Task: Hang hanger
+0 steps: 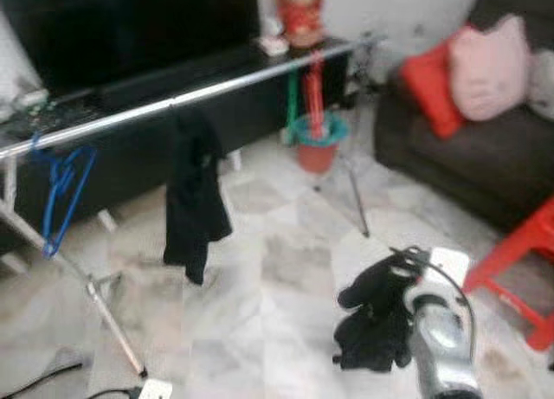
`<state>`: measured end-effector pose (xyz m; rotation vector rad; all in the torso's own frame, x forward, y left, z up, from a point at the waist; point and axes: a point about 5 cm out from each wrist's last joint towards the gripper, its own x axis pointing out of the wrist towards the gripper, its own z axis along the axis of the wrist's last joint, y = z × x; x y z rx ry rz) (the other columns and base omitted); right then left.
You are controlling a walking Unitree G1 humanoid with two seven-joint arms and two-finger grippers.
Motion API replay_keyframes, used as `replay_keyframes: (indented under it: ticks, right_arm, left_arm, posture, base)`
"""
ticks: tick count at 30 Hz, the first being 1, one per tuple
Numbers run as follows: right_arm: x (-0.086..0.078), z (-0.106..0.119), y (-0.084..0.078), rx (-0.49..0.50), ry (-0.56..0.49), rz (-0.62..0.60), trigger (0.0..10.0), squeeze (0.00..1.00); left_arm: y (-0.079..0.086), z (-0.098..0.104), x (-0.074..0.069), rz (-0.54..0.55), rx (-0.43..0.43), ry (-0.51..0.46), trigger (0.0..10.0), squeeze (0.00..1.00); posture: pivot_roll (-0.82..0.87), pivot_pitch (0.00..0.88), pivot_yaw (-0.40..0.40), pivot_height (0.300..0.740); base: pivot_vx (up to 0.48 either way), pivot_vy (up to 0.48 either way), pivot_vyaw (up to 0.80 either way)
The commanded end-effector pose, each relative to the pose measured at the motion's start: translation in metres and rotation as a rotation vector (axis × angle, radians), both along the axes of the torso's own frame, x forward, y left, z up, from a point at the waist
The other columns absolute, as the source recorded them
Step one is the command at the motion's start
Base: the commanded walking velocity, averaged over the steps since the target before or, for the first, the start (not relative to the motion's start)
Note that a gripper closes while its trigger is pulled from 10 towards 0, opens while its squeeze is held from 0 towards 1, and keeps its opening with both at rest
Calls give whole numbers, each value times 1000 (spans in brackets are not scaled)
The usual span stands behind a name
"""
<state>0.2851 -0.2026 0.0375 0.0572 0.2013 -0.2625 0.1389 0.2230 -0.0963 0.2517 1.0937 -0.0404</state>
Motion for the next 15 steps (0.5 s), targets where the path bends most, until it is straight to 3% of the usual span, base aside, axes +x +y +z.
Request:
replay_keyframes:
  ticks: [1, 15]
  right_arm:
    - [1, 4, -3, -11, -21, 1, 10000, 0]
    - [7, 9, -2, 3, -41, -9, 10000, 0]
  left_arm:
    - [1, 1, 2, -15, 11, 3, 10000, 0]
    - [1, 2, 5, -16, 20, -1, 10000, 0]
  posture:
    - [-21, 0, 22, 740]
    - [-17, 0, 18, 740]
  base:
    - [0, 0, 431]
    - [0, -335, 0]
